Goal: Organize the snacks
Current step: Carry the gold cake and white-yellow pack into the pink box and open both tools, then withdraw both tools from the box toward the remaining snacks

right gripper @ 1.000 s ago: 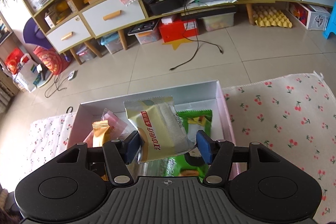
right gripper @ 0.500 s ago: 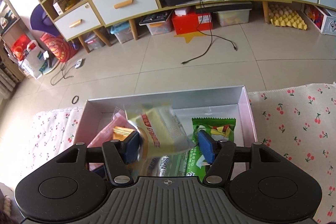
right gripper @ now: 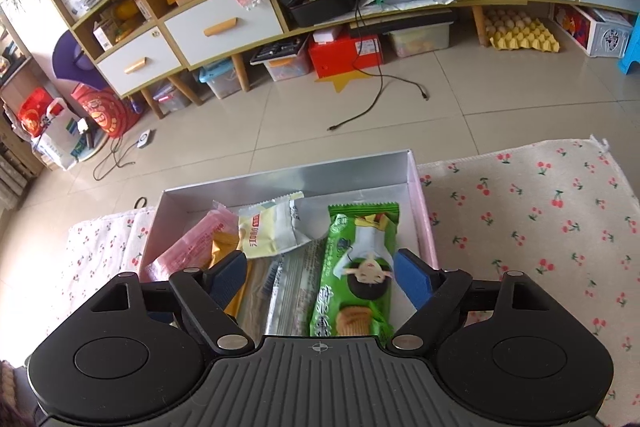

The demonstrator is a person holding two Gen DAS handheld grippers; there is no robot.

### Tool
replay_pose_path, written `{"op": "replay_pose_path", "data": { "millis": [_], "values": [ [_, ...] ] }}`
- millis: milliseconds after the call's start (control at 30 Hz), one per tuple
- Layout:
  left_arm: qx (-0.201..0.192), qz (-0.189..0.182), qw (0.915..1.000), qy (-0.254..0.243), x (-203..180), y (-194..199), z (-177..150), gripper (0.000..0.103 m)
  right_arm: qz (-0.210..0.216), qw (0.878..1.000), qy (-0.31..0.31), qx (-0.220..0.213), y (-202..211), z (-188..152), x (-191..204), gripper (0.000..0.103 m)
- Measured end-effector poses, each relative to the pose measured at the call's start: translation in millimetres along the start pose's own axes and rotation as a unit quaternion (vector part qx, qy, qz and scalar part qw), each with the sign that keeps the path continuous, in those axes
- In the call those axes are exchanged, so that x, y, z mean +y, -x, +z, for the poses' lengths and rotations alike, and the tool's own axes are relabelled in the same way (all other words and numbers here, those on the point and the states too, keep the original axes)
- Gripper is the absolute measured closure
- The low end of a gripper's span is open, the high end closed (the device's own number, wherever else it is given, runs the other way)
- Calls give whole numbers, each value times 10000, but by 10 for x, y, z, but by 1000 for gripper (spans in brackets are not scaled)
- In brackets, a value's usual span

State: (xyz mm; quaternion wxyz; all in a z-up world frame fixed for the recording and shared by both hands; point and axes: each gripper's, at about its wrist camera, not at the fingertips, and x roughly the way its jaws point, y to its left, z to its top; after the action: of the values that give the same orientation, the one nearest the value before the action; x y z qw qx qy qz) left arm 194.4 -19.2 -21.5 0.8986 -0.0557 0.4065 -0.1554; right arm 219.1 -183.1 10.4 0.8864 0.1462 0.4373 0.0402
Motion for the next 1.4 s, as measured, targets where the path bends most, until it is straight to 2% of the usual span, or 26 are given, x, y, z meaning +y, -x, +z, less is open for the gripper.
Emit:
{"op": "replay_pose_path", "data": {
  "millis": [133,333,433,800,1167,1300,1400],
  "values": [
    [-54,109,9998,-132,-69,140,-1,17,8,10000,-45,-39,207,-59,-46,16],
    [-21,331,9990,-303,-145,352,-43,5,1,9998,76,-173,536,-182,-28,11],
    [-1,506,9980,-385,-157,445,-93,2,-11,9996,161,-211,661,-275,2,10],
    [168,760,9962,-398,-10,735,-341,1,2,9989,453,-149,868,-718,81,8],
    [302,734,9964,-305,104,761,-700,1,105,9998,176,51,763,-1123,-29,8],
    [379,789,9960,-174,157,731,-800,1,-212,9989,266,332,650,-1255,-90,8],
    [389,790,9958,-262,160,703,-844,2,-415,9977,320,422,592,-1303,-127,8]
  ]
}}
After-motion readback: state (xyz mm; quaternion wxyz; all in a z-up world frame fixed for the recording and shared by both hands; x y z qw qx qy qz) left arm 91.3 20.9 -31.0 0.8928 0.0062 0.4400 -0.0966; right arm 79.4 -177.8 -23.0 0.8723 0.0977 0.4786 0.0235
